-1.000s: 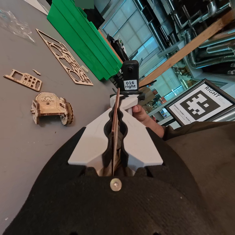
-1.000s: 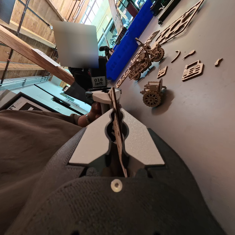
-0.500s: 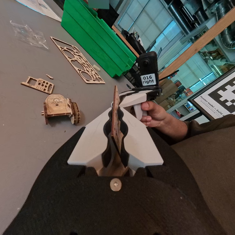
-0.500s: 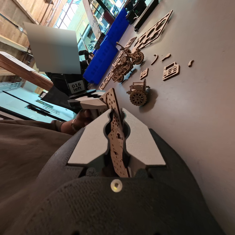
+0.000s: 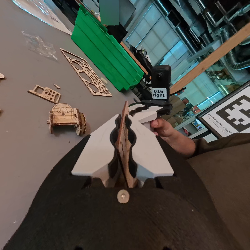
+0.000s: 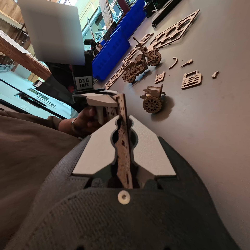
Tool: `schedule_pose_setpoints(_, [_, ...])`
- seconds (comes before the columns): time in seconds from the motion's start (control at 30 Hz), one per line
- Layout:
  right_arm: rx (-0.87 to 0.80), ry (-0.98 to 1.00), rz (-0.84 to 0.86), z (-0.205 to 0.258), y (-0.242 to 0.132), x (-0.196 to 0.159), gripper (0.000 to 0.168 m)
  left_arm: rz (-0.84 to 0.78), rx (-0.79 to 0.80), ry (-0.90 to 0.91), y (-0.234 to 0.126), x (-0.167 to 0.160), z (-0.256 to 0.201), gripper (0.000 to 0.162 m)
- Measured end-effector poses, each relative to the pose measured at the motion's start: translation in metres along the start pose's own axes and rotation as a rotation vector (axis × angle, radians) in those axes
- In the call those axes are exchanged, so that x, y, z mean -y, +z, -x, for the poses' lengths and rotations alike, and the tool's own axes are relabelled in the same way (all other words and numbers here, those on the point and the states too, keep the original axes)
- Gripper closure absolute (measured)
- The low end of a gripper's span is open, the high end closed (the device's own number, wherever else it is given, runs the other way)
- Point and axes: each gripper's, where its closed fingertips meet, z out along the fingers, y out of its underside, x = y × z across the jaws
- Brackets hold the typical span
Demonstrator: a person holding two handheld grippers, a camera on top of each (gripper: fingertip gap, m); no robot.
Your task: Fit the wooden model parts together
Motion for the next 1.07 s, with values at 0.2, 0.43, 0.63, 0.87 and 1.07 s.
schedule_pose_setpoints(0.2, [-0.005, -0.052, 0.001, 0.005, 0.0, 0.001, 0.163, -0.015, 0.033, -0.002, -0.001, 0.002, 0.005, 0.143])
schedule_pose_setpoints(0.43, [-0.004, -0.108, -0.005, 0.009, -0.003, 0.004, 0.166, 0.007, 0.107, 0.095, -0.003, 0.0, 0.008, 0.137])
schedule_pose_setpoints(0.63, [0.068, -0.075, -0.086, 0.017, -0.015, 0.02, 0.167, -0.001, 0.017, 0.08, -0.004, 0.0, -0.004, 0.124])
schedule_pose_setpoints(0.87, [0.196, 0.06, -0.224, 0.024, -0.027, 0.04, 0.167, 0.016, -0.157, -0.105, 0.0, -0.005, -0.019, 0.146])
schedule_pose_setpoints(1.07, [0.341, 0.123, -0.255, 0.04, -0.031, 0.046, 0.148, -0.026, -0.327, -0.21, -0.007, 0.005, -0.037, 0.162])
